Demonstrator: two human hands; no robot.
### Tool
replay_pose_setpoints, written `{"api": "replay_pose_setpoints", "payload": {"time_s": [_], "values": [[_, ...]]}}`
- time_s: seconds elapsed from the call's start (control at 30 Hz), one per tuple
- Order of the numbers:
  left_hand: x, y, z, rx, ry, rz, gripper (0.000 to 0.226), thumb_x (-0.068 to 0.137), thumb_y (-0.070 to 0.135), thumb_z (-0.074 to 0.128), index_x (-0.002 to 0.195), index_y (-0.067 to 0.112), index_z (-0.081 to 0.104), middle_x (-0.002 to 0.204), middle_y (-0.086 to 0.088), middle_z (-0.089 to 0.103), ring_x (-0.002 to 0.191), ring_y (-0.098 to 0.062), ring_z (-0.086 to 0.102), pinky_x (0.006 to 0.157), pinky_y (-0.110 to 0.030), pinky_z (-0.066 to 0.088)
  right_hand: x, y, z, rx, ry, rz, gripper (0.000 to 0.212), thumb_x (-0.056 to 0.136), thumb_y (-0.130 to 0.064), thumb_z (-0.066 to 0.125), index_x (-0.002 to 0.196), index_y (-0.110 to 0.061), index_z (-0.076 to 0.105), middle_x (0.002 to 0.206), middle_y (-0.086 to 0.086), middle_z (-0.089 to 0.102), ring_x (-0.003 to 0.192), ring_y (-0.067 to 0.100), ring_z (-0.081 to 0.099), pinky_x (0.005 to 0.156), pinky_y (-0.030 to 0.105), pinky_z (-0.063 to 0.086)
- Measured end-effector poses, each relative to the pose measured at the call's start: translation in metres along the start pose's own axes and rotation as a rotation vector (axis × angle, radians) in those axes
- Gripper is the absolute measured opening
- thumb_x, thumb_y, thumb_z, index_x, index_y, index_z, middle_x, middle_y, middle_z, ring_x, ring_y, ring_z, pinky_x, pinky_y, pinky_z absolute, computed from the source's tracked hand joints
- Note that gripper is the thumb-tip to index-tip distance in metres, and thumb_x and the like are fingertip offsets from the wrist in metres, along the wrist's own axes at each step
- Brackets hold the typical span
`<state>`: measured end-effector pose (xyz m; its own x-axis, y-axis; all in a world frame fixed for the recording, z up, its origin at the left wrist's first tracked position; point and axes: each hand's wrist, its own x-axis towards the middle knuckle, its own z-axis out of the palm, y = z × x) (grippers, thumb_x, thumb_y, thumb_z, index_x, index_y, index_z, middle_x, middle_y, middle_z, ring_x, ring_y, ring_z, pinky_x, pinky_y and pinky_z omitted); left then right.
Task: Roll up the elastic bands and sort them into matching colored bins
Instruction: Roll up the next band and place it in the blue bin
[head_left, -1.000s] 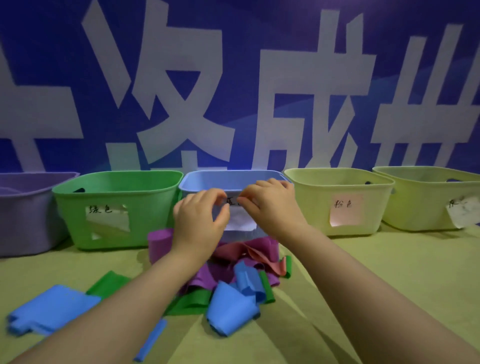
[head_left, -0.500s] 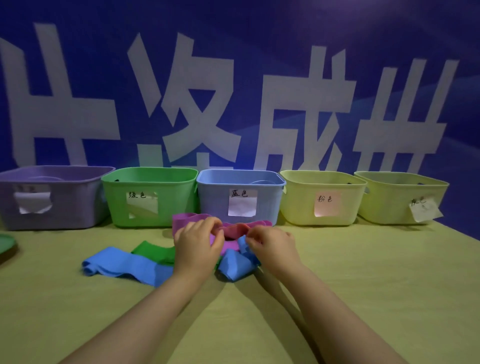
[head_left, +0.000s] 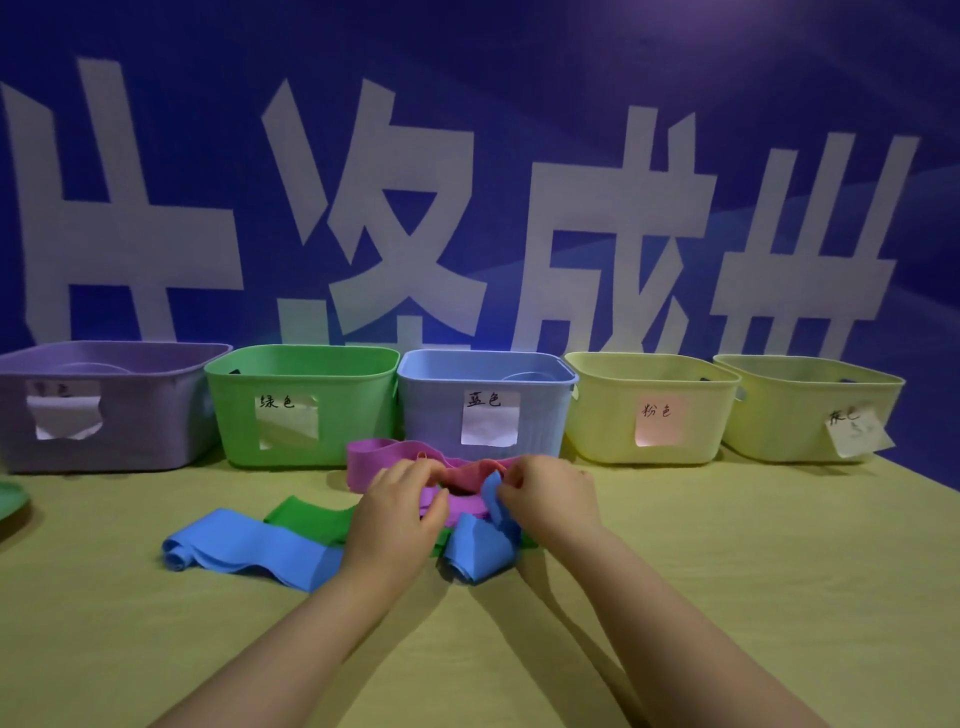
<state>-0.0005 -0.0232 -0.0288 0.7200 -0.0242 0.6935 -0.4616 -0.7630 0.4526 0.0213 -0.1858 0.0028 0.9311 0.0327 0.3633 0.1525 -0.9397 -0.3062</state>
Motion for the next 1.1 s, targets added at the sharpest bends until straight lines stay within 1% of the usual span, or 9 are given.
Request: {"api": "replay_pose_setpoints", "payload": {"time_s": [0.17, 0.27, 0.4, 0.5, 0.67, 0.8, 0.9, 0.97, 1.1], "values": [[0.014, 0.008, -0.003, -0.198, 0.008, -0.015, 0.044, 0.089, 0.010, 0.053, 0.132, 0.019, 0.043, 0.115, 0.002, 0.051, 0.101, -0.017, 0.054, 0.086, -0.040, 0.049, 0.019, -0.012, -0.036, 0.139, 0.100, -0.161, 0.013, 0.087, -0.026, 0.053, 0.092, -0.017, 0.063, 0.089, 0.005, 0.068, 0.085, 0.025, 0.060, 0.076, 0.034, 0.048], [0.022, 0.015, -0.009, -0.295, 0.040, -0.026, 0.050, 0.090, 0.008, 0.053, 0.135, 0.021, 0.038, 0.119, 0.007, 0.046, 0.108, -0.015, 0.052, 0.092, -0.036, 0.045, 0.024, -0.018, -0.047, 0.163, 0.204, -0.278, 0.013, 0.087, -0.026, 0.056, 0.094, -0.018, 0.063, 0.092, 0.004, 0.070, 0.088, 0.026, 0.061, 0.082, 0.040, 0.046], [0.025, 0.018, -0.016, -0.390, 0.015, -0.037, 0.043, 0.089, 0.014, 0.058, 0.123, 0.034, 0.041, 0.115, 0.008, 0.053, 0.109, -0.012, 0.053, 0.094, -0.033, 0.044, 0.014, -0.024, -0.050, 0.292, 0.194, -0.392, 0.013, 0.086, -0.025, 0.061, 0.094, -0.016, 0.065, 0.093, 0.000, 0.070, 0.088, 0.016, 0.061, 0.083, 0.034, 0.046], [0.023, 0.018, -0.015, -0.438, 0.016, -0.050, 0.028, 0.086, 0.027, 0.059, 0.105, 0.045, 0.049, 0.096, 0.016, 0.063, 0.091, -0.006, 0.059, 0.082, -0.030, 0.048, 0.006, -0.025, -0.041, 0.415, 0.129, -0.368, 0.010, 0.084, -0.023, 0.064, 0.092, -0.017, 0.068, 0.088, -0.005, 0.069, 0.082, 0.008, 0.058, 0.079, 0.023, 0.044], [0.018, 0.014, -0.007, -0.502, 0.032, -0.099, 0.013, 0.079, 0.026, 0.059, 0.086, 0.038, 0.057, 0.084, 0.013, 0.064, 0.080, -0.014, 0.061, 0.074, -0.031, 0.047, -0.002, -0.019, -0.024, 0.575, 0.084, -0.301, 0.009, 0.082, -0.019, 0.068, 0.091, -0.018, 0.068, 0.079, -0.007, 0.062, 0.079, 0.010, 0.060, 0.077, 0.025, 0.050], [0.014, 0.012, -0.007, -0.569, 0.036, -0.158, 0.033, 0.082, 0.001, 0.064, 0.076, 0.033, 0.062, 0.070, 0.015, 0.067, 0.066, 0.001, 0.058, 0.065, -0.016, 0.047, -0.006, -0.015, -0.018, 0.618, 0.051, -0.274, 0.010, 0.077, -0.017, 0.073, 0.087, -0.019, 0.070, 0.079, -0.007, 0.065, 0.076, 0.008, 0.060, 0.076, 0.023, 0.048], [0.012, 0.015, -0.009, -0.635, 0.044, -0.228, 0.029, 0.082, 0.002, 0.065, 0.074, 0.029, 0.064, 0.063, 0.015, 0.066, 0.059, 0.005, 0.056, 0.054, -0.013, 0.046, -0.007, -0.017, -0.017, 0.629, 0.047, -0.246, 0.011, 0.077, -0.018, 0.073, 0.088, -0.018, 0.071, 0.080, -0.009, 0.065, 0.077, 0.008, 0.061, 0.076, 0.023, 0.049], [0.010, 0.016, -0.011, -0.584, 0.040, -0.212, 0.025, 0.081, 0.005, 0.066, 0.073, 0.028, 0.064, 0.061, 0.012, 0.065, 0.057, 0.005, 0.055, 0.053, -0.012, 0.044, -0.009, -0.018, -0.018, 0.598, 0.044, -0.234, 0.012, 0.079, -0.021, 0.071, 0.091, -0.018, 0.071, 0.083, -0.009, 0.066, 0.079, 0.007, 0.060, 0.077, 0.022, 0.050], [0.010, 0.012, -0.013, -0.179, 0.091, -0.002, 0.010, 0.080, 0.008, 0.068, 0.077, 0.017, 0.068, 0.073, 0.012, 0.058, 0.069, -0.002, 0.051, 0.062, -0.007, 0.037, -0.010, -0.020, -0.017, 0.455, 0.065, -0.283, 0.014, 0.083, -0.027, 0.067, 0.093, -0.018, 0.071, 0.080, -0.010, 0.062, 0.075, 0.004, 0.053, 0.072, 0.020, 0.043]]}}
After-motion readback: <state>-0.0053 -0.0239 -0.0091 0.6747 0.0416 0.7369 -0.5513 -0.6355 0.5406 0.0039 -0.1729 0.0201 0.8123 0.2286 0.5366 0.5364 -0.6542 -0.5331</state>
